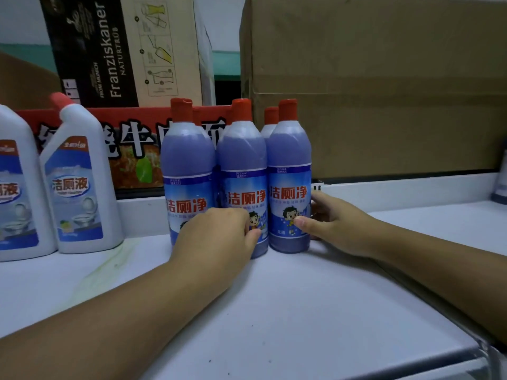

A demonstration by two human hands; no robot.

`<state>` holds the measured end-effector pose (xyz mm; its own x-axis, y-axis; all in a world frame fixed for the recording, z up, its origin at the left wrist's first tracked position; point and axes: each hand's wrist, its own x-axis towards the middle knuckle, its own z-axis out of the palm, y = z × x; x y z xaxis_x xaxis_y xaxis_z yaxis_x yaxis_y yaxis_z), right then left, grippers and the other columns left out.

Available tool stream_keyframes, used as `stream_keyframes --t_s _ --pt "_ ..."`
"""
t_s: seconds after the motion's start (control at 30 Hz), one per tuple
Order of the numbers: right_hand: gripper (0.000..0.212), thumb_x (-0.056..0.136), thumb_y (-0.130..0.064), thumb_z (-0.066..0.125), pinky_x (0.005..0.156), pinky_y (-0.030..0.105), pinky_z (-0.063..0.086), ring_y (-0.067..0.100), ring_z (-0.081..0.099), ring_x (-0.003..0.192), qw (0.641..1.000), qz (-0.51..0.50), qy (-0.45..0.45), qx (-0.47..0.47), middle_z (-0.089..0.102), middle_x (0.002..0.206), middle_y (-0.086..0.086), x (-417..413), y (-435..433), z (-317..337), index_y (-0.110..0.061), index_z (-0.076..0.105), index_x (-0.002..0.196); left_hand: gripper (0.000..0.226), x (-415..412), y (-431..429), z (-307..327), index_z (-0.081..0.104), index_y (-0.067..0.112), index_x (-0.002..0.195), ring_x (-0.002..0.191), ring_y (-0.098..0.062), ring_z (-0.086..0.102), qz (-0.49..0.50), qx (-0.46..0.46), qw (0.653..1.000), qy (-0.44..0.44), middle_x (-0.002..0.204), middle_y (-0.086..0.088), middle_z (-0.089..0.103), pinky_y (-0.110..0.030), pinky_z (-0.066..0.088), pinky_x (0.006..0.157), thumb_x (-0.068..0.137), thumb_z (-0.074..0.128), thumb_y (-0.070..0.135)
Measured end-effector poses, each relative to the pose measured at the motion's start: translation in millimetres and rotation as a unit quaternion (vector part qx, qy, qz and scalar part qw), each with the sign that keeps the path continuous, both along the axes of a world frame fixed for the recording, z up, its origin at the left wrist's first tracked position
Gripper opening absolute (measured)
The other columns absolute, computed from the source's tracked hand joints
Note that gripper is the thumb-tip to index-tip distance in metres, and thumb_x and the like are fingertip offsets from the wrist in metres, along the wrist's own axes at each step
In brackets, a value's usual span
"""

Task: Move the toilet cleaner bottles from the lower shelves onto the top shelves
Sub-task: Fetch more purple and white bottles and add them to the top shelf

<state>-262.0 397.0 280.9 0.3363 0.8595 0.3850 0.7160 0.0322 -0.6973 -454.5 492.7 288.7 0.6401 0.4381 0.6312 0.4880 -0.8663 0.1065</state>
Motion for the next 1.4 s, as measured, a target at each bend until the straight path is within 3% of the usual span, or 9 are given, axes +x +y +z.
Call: stream_keyframes --t_s 0.27,0.4,0.53,0.77,0.87,0.97,1.13,1.23,1.4 --pt "0.038 0.091 -0.038 0.055 0.070 0.014 0.046 0.001 0.058 0.078 0.993 -0.036 -0.106 -0.045 0.059 0.088 -0.021 -11.1 -13.0 8.2 -0.035 0.046 0.127 0.014 -8.2 -11.4 -3.1 0.051 0.027 0.081 0.073 -0.009 0.053 0.001 -0.032 0.999 0.029 0.082 0.011 0.060 -0.025 0.041 0.061 0.087 0.054 0.040" --pt "0.052 0.089 -0.044 0.056 0.075 0.025 0.044 0.007 0.054 0.073 0.984 -0.059 -0.160 -0.057 0.061 0.100 -0.006 -15.0 -33.6 19.1 -0.028 0.044 0.137 0.014 -18.9 -37.0 8.9 0.062 0.022 0.082 0.075 -0.017 0.060 -0.006 -0.073 0.997 0.028 0.085 0.002 0.068 -0.033 0.052 0.071 0.084 0.060 0.035" --pt "0.030 0.089 -0.039 0.058 0.076 0.038 0.056 0.014 0.060 0.075 0.980 -0.116 -0.150 0.062 0.066 0.087 -0.004 -23.2 -84.9 25.6 -0.019 0.068 0.108 0.009 -33.1 -99.5 17.5 0.061 0.023 0.077 0.061 -0.011 0.061 -0.159 -0.076 0.978 -0.115 0.064 0.010 0.063 -0.022 0.051 0.058 0.086 0.062 0.023" --pt "0.021 0.086 -0.021 0.058 0.047 0.022 0.040 0.015 0.051 0.049 0.962 0.005 -0.111 0.251 0.060 0.056 0.005 -49.0 -225.1 -42.5 -0.006 0.070 0.077 0.013 -14.2 -209.6 -100.8 0.067 0.014 0.071 0.052 -0.002 0.050 -0.384 -0.092 0.906 -0.154 0.065 0.003 0.058 -0.013 0.041 0.052 0.081 0.058 0.016" --pt "0.023 0.084 -0.030 0.059 0.052 0.015 0.039 -0.001 0.050 0.051 0.983 -0.004 -0.117 0.139 0.058 0.057 -0.008 -29.1 -238.6 -113.7 -0.013 0.072 0.075 0.009 24.2 -203.2 -180.8 0.063 0.025 0.071 0.052 -0.003 0.052 -0.290 -0.319 0.898 -0.085 0.061 0.007 0.058 -0.022 0.047 0.053 0.080 0.059 0.024" --pt "0.018 0.087 -0.033 0.057 0.063 0.025 0.044 0.016 0.063 0.069 0.989 -0.118 -0.024 -0.089 0.066 0.074 -0.003 12.7 -218.4 -192.1 -0.020 0.070 0.084 0.019 58.0 -194.9 -248.9 0.061 0.032 0.071 0.072 -0.023 0.063 -0.158 -0.477 0.863 0.048 0.071 0.008 0.064 -0.041 0.056 0.073 0.083 0.058 0.018" --pt "0.066 0.081 -0.058 0.054 0.091 0.033 0.044 0.030 0.051 0.112 0.889 -0.222 0.114 -0.383 0.050 0.127 0.012 38.9 -195.3 -326.2 -0.010 0.046 0.126 0.030 100.8 -210.6 -302.6 0.058 0.012 0.116 0.103 -0.026 0.058 -0.036 -0.420 0.878 0.229 0.121 -0.008 0.058 -0.028 0.048 0.084 0.087 0.052 0.020" --pt "0.074 0.070 -0.062 0.062 0.078 0.031 0.043 0.025 0.052 0.100 0.868 -0.259 0.173 -0.386 0.045 0.112 0.009 29.2 -191.2 -355.7 -0.011 0.044 0.122 0.041 121.1 -214.7 -320.0 0.047 0.010 0.129 0.112 -0.024 0.053 0.021 -0.393 0.883 0.257 0.130 -0.010 0.050 -0.032 0.047 0.093 0.089 0.053 0.018" --pt "0.036 0.077 -0.032 0.067 0.072 0.030 0.052 0.022 0.062 0.080 0.866 -0.225 0.285 -0.343 0.063 0.089 0.007 44.4 -199.4 -350.3 -0.006 0.063 0.102 0.054 147.6 -225.9 -334.3 0.028 0.011 0.142 0.128 -0.027 0.039 0.112 -0.277 0.902 0.310 0.144 -0.011 0.037 -0.038 0.035 0.106 0.093 0.049 0.014"
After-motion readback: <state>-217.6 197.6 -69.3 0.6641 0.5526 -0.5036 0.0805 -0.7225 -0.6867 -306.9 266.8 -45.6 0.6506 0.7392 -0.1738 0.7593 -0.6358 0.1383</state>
